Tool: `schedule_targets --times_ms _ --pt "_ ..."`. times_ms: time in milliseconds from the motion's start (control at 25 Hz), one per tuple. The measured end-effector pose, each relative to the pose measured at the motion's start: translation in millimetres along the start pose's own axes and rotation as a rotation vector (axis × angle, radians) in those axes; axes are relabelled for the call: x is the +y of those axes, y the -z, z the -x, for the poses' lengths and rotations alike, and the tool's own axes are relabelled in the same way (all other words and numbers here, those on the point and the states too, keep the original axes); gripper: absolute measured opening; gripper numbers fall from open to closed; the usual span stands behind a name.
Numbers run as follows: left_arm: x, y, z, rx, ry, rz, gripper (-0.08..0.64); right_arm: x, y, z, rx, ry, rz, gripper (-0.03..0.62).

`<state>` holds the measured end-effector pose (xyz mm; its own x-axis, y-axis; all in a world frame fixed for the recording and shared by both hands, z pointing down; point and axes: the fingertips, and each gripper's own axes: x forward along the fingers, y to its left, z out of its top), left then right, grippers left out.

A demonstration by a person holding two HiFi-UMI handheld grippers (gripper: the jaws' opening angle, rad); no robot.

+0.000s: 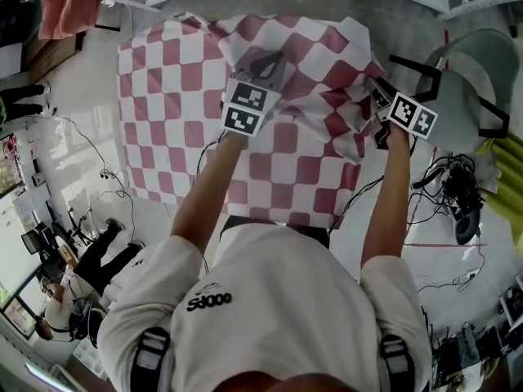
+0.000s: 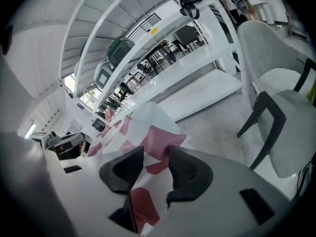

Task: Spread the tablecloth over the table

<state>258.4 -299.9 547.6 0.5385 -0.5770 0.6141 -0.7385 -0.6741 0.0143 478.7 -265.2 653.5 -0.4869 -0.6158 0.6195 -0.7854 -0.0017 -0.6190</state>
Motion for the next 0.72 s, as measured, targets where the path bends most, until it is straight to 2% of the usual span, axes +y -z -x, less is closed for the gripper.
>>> schedule_targets --times_ms 40,120,200,360,720 --pt "1 0 -1 0.003 0.0 0.0 0.031 0 -1 0 0.002 -0.008 0.01 0.16" --pt "2 -1 -2 0.004 0.001 -0.002 0.031 0 -7 0 -0.002 0.007 0.053 0.067" --pt "4 -2 -3 0.0 0.002 -0.004 0.031 3 -14 -1 -0.004 0.032 0.113 0.03" --pt "12 -11 -4 -0.015 -0.004 -0.006 0.031 8 -39 -6 -0.027 0.078 0.217 0.025" --pt "42 -36 -15 -0.061 -0.048 -0.006 0.031 12 -142 -23 -0.15 0.186 0.369 0.025"
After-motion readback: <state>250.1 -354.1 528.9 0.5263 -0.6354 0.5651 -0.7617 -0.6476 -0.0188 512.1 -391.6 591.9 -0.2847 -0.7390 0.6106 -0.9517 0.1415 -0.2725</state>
